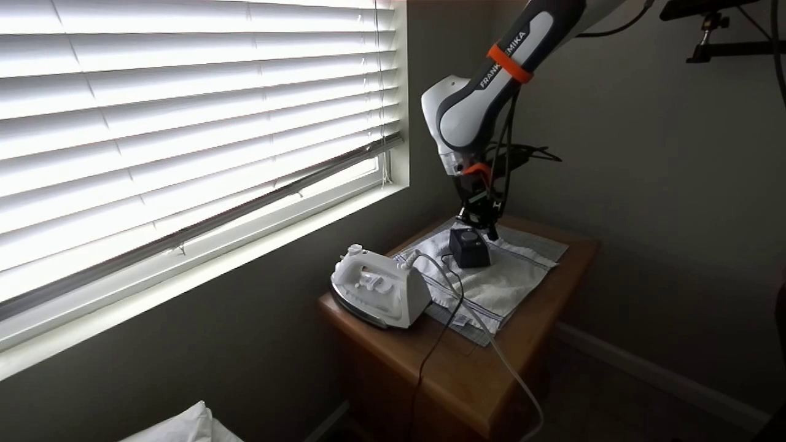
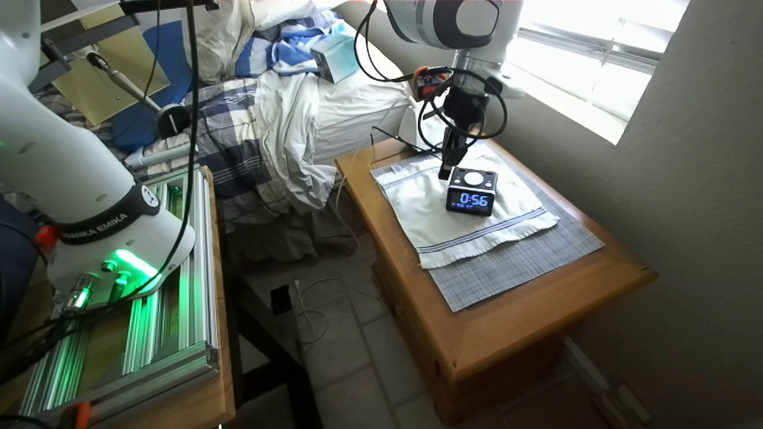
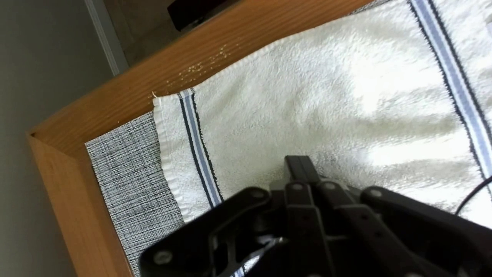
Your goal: Press a button on the left side of the alarm clock.
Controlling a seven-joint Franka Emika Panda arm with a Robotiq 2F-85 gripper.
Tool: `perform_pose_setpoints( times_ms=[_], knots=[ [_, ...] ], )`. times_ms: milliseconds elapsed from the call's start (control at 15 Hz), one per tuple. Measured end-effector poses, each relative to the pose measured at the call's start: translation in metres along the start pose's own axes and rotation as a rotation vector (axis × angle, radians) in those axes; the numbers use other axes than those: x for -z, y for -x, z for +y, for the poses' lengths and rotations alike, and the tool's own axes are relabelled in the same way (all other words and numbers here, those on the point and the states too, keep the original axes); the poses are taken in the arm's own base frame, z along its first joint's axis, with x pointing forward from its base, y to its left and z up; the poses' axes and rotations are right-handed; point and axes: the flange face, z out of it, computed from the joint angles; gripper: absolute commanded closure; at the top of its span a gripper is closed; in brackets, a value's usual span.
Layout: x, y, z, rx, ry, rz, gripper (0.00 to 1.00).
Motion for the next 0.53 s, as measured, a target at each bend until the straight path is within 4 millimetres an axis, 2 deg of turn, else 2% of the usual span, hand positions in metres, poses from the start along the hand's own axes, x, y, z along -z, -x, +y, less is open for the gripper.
perform_pose_setpoints(
  times_ms=[533],
  knots=[
    [-0.002,-0.015,-0.008,-0.009,0.004,-0.014,1.00]
  ],
)
